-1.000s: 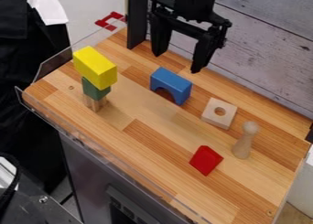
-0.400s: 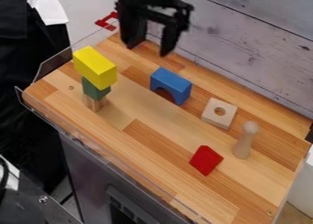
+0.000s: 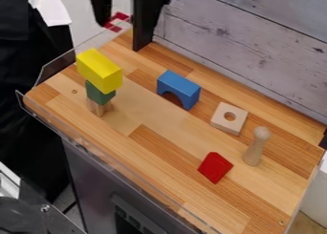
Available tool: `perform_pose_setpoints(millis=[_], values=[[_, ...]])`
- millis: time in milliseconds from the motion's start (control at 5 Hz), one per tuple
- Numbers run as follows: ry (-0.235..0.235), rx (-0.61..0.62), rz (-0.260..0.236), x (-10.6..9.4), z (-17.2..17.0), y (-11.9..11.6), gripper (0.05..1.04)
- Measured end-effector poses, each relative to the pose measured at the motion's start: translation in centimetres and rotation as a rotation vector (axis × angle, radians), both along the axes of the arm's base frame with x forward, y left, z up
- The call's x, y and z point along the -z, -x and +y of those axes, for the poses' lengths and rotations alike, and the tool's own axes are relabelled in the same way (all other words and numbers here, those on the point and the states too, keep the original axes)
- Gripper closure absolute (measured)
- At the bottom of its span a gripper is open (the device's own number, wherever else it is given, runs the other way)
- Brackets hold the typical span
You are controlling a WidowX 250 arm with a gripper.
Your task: Move the yellow rectangular block from the tower and put it on top of the blue arch
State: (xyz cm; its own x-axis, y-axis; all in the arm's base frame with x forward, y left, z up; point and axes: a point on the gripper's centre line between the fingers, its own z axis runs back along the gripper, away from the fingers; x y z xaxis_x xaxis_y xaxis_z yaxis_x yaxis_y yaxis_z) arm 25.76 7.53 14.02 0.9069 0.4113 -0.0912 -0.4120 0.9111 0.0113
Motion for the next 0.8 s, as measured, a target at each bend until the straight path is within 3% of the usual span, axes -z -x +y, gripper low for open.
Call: perform_pose_setpoints(millis=[200,400,600,800], values=[[-0.013,-0.242,0.079,0.6,-0.2,1.5,0.085],[-0.024,-0.475,0.104,1.9,-0.6,2.1,0.085],[-0.021,-0.712,0.04,2.4,-0.6,2.8,0.085],[-0.017,-0.829,-0.053,2.6,0.7,3.2,0.085]])
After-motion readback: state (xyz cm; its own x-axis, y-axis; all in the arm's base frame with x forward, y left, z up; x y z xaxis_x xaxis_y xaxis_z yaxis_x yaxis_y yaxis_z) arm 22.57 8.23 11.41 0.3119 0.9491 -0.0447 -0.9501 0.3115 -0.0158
